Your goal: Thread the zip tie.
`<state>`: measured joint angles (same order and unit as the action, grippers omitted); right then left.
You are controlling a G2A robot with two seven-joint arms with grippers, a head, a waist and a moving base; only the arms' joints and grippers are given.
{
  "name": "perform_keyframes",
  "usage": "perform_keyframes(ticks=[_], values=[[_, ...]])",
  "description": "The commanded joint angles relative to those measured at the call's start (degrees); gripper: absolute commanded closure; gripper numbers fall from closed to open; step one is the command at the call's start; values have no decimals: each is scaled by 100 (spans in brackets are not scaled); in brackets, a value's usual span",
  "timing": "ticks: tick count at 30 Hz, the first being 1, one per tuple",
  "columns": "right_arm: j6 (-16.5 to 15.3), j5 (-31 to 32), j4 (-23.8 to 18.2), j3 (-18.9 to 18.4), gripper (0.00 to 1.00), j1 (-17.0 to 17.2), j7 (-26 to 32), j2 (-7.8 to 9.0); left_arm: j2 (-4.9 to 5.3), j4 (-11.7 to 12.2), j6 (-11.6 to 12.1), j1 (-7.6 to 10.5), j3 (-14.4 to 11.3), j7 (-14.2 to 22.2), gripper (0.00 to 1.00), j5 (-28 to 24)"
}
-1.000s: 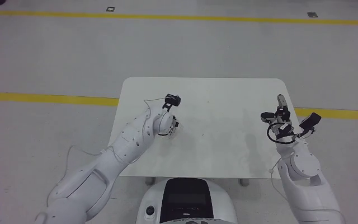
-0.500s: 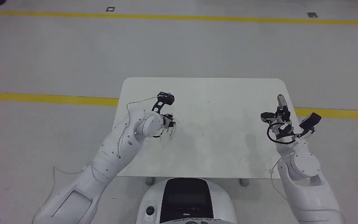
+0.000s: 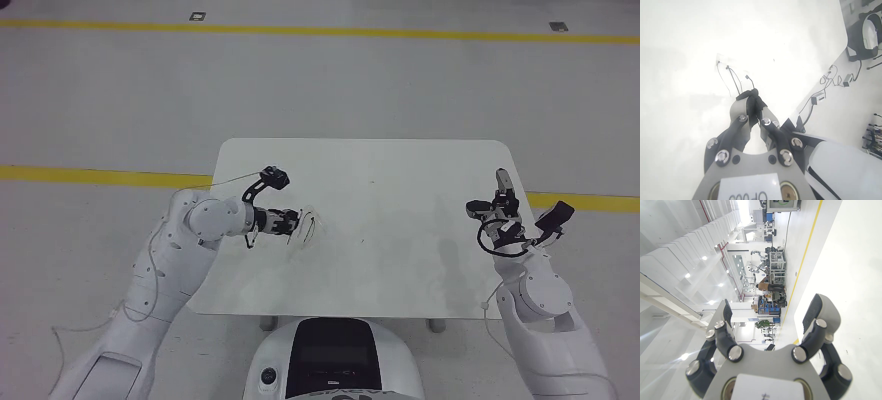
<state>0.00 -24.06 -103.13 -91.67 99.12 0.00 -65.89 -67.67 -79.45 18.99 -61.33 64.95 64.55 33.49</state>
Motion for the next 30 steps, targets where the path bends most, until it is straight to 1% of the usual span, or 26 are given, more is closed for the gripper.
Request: perform_keyframes(ticks=[1,3,4,5,6,7,8,9,10,12,13,15,16,18,19,22,24,25,30], values=[[0,0,0,0,0,0,0,0,0,0,0,0,0,0,100,-1],[0,0,0,0,0,0,0,0,-1,9,3,-12,-4,-26,100,-36],[0,0,0,0,0,0,0,0,-2,64,45,-25,-10,-62,100,-180],[0,0,0,0,0,0,0,0,4,212,49,31,17,11,100,-378],[0,0,0,0,0,0,0,0,17,427,49,163,51,75,100,-458],[0,0,0,0,0,0,0,0,20,542,49,233,37,116,100,-564],[0,0,0,0,0,0,0,0,21,635,49,289,3,279,100,-848],[0,0,0,0,0,0,0,0,39,756,49,404,-15,578,100,-1209],[0,0,0,0,0,0,0,0,59,819,49,483,-32,803,100,-1454],[0,0,0,0,0,0,0,0,109,971,49,615,-58,1231,100,-1900],[0,0,0,0,0,0,0,0,145,1078,49,699,-54,1488,100,-2212],[0,0,0,0,0,0,0,0,208,1172,49,776,-179,1509,100,-2505],[0,0,0,0,0,0,0,0,262,1244,49,835,-275,1509,100,-2675],[0,0,0,0,0,0,0,0,348,1276,49,917,-490,1509,100,-2979],[0,0,0,0,0,0,0,0,412,1332,49,983,-610,1509,100,-3179],[0,0,0,0,0,0,0,0,542,1437,49,1130,-885,1509,100,-3489],[0,0,0,0,0,0,0,0,620,1407,49,1195,-1092,1509,100,-3838],[0,0,0,0,0,0,0,0,659,1448,49,1239,-1133,1509,100,-3856],[0,0,0,0,0,0,0,0,659,1448,49,1239,-1133,1509,100,-3856]])
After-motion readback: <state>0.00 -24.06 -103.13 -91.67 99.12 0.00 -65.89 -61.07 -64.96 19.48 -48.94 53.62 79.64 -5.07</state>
